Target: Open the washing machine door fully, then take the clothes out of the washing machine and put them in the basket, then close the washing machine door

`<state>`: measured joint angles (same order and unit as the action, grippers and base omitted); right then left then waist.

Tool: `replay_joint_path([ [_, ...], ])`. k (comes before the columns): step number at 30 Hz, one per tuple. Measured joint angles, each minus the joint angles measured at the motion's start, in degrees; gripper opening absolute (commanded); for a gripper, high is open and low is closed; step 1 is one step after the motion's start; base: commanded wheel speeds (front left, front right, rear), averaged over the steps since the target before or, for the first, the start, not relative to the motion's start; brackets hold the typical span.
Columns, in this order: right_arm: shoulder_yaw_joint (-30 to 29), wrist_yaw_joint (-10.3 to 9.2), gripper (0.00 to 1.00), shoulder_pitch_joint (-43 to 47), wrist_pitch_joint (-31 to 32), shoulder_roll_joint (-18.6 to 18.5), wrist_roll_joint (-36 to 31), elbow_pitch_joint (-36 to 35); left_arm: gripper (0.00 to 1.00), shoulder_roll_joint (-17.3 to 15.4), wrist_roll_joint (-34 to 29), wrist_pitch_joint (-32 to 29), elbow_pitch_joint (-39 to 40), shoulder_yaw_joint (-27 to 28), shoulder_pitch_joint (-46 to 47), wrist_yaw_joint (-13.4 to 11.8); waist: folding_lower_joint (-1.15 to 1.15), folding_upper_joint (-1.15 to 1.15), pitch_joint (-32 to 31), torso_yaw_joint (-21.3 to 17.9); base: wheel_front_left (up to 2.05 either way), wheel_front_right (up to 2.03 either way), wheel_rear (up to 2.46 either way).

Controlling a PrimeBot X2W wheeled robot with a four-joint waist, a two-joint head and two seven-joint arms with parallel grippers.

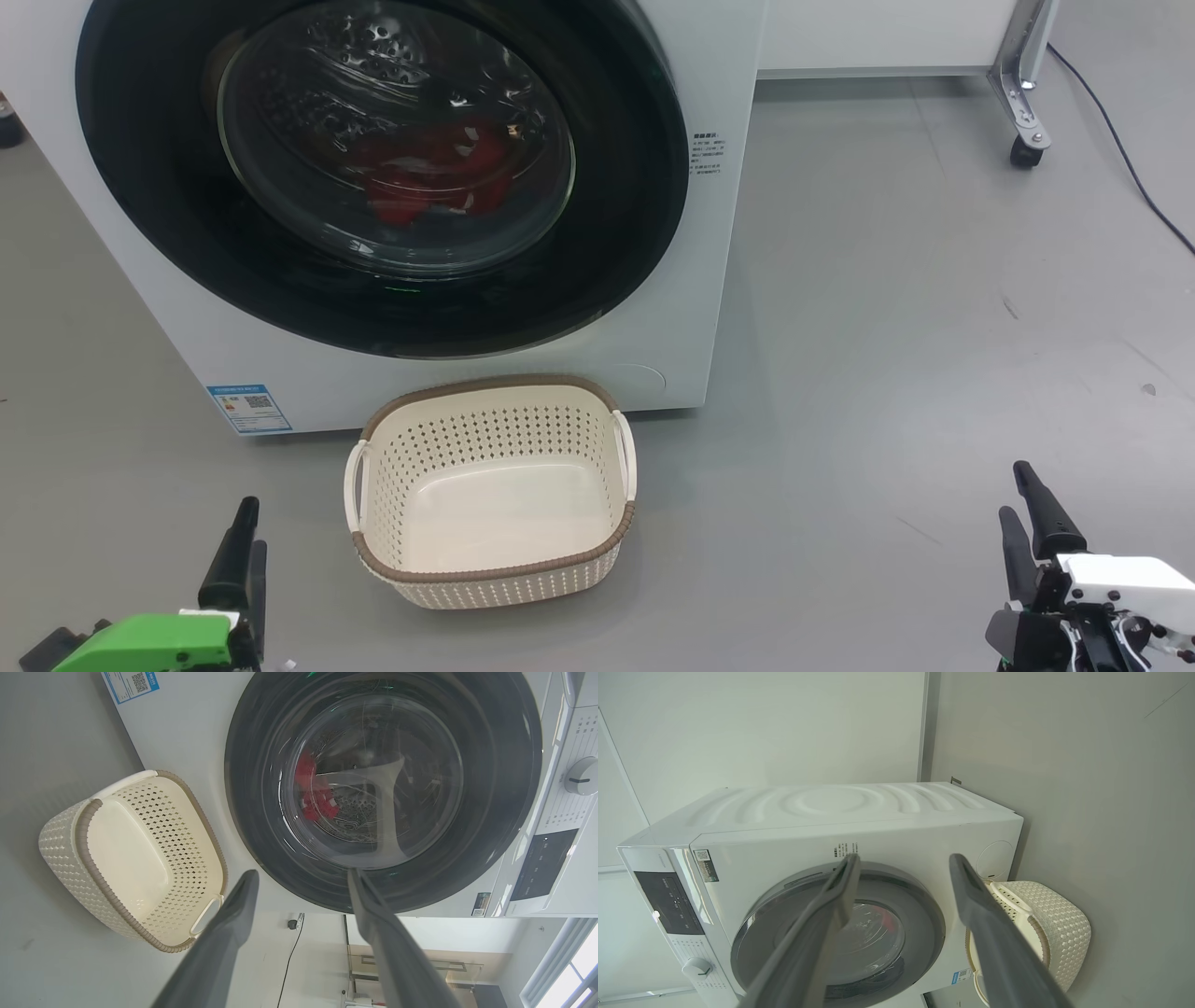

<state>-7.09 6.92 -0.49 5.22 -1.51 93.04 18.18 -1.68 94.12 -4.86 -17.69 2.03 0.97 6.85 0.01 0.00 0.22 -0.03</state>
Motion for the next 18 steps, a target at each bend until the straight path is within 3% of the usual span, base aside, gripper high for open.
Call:
replay_joint_path([
  [18,0.41,0.0,1.0,-0.13,-1.9,-1.47,-3.79,-1.25,1.0,-0.02,-3.67,3.71,1.92,-3.03,0.83,0.0,0.0,0.0,0.2,0.09,0.0,0.0,0.0],
])
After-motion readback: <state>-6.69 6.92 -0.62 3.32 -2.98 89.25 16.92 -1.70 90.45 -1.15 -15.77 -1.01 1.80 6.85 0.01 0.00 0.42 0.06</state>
